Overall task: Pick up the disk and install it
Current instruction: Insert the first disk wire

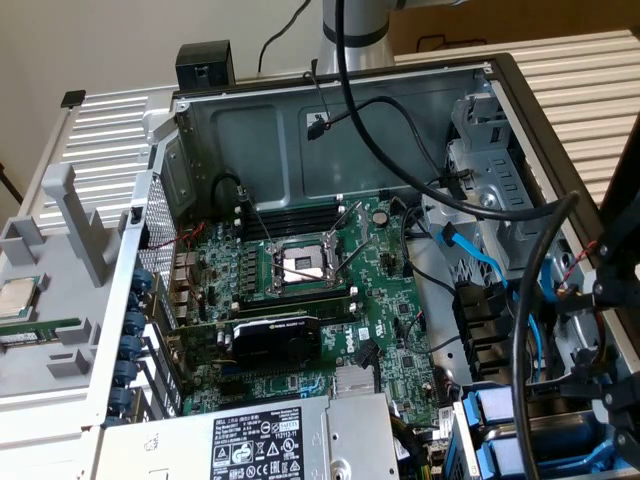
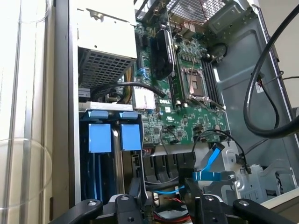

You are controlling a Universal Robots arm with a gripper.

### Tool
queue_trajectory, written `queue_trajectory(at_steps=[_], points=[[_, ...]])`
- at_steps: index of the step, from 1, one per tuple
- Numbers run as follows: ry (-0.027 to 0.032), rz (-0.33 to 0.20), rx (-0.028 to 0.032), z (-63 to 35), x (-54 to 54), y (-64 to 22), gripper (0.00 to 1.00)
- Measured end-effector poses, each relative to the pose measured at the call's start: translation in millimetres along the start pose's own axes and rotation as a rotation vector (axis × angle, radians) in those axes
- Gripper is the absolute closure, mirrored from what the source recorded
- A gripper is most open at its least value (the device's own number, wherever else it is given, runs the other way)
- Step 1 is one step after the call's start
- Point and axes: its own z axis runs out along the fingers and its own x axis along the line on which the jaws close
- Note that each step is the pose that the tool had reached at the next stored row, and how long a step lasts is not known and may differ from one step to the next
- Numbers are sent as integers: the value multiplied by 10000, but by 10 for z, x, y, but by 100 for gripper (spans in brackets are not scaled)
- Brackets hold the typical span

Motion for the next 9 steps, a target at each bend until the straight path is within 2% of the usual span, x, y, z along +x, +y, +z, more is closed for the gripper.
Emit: queue_trajectory(at_steps=[3, 9], points=[[24, -49, -94, -6, -3, -23, 50], [24, -55, -101, -14, -6, -45, 50]])
